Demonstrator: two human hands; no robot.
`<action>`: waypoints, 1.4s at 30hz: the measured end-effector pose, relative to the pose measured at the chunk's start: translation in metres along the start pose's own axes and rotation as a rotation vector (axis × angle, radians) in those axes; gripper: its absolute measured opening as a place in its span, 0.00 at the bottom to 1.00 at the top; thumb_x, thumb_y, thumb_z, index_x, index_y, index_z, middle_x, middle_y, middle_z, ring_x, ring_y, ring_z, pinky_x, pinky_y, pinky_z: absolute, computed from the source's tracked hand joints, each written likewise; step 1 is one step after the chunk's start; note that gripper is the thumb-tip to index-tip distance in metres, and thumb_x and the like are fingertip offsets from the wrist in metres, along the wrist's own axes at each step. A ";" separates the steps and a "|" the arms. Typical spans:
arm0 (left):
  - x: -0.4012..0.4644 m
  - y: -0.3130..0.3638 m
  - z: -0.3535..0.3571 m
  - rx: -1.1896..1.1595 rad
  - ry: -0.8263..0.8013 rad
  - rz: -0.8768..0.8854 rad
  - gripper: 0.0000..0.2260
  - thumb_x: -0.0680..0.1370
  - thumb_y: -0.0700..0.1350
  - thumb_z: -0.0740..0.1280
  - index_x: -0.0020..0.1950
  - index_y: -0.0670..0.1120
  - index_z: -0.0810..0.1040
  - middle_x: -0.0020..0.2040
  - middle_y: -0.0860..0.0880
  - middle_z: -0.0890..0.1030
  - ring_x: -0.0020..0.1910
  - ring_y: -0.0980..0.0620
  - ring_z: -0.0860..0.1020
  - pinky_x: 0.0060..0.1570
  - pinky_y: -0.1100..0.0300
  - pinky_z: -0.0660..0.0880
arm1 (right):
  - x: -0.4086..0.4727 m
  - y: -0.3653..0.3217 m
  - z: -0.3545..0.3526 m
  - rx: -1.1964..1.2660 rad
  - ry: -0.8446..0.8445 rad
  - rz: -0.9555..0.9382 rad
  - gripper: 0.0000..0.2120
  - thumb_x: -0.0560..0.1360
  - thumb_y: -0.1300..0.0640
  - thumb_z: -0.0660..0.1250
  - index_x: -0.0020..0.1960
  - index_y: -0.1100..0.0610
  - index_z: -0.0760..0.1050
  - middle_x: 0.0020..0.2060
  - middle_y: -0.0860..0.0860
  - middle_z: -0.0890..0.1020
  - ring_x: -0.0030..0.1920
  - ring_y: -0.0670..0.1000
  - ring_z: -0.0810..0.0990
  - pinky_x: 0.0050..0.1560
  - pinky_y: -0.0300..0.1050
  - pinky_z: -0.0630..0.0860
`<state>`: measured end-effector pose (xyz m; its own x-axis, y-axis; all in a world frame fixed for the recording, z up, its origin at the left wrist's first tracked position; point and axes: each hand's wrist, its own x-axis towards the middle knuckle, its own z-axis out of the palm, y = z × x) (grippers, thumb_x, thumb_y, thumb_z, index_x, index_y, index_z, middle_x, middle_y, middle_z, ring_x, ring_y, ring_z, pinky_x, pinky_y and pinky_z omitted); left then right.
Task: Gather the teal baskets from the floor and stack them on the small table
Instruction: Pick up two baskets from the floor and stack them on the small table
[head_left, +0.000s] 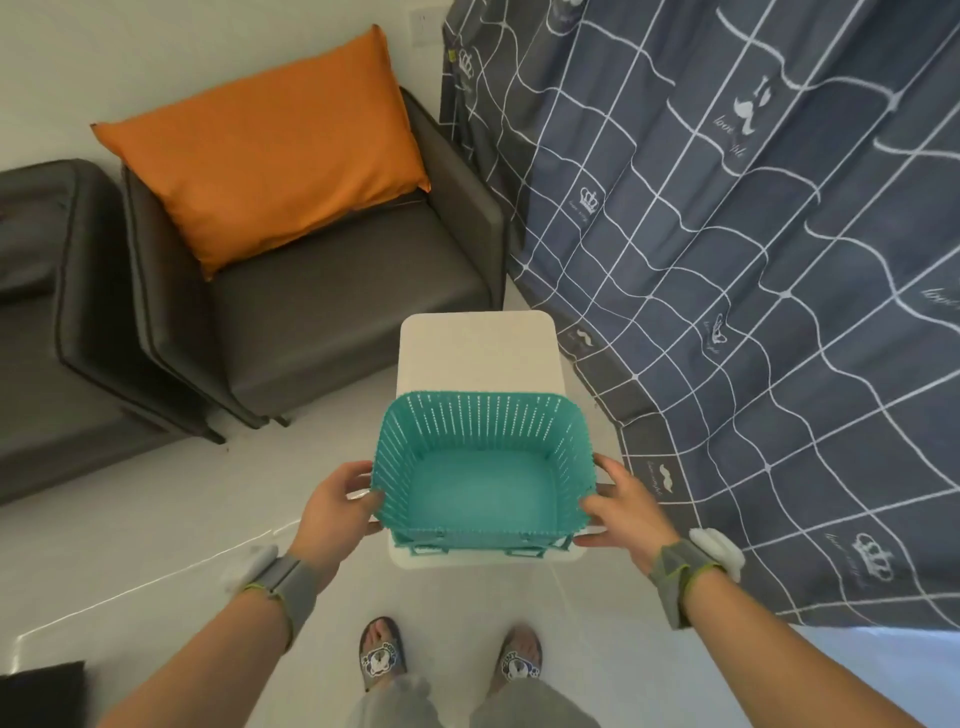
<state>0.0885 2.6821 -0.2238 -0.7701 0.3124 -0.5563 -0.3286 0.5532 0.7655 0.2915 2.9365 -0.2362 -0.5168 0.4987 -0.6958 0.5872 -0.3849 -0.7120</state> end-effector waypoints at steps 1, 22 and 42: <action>0.004 -0.006 -0.001 0.051 -0.003 -0.032 0.17 0.77 0.43 0.69 0.66 0.48 0.75 0.61 0.46 0.80 0.54 0.45 0.81 0.53 0.45 0.81 | 0.002 0.004 0.000 -0.041 0.014 0.018 0.31 0.76 0.65 0.66 0.76 0.49 0.62 0.67 0.57 0.76 0.58 0.59 0.81 0.48 0.56 0.84; 0.022 -0.084 0.053 -0.465 -0.014 -0.469 0.18 0.78 0.40 0.67 0.68 0.45 0.72 0.58 0.42 0.79 0.54 0.36 0.81 0.54 0.43 0.80 | 0.037 0.093 0.056 0.407 0.169 0.332 0.16 0.78 0.69 0.58 0.65 0.60 0.67 0.55 0.60 0.77 0.53 0.65 0.80 0.60 0.63 0.77; 0.070 -0.086 0.066 -0.170 0.033 -0.300 0.21 0.78 0.40 0.65 0.71 0.46 0.71 0.55 0.42 0.83 0.53 0.40 0.82 0.54 0.45 0.80 | 0.073 0.094 0.054 0.308 0.216 0.277 0.25 0.79 0.69 0.58 0.73 0.54 0.64 0.51 0.56 0.80 0.55 0.62 0.79 0.61 0.58 0.77</action>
<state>0.0990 2.7074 -0.3498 -0.6416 0.1281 -0.7563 -0.6275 0.4794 0.6135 0.2751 2.8948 -0.3592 -0.2055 0.4824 -0.8515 0.4557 -0.7229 -0.5194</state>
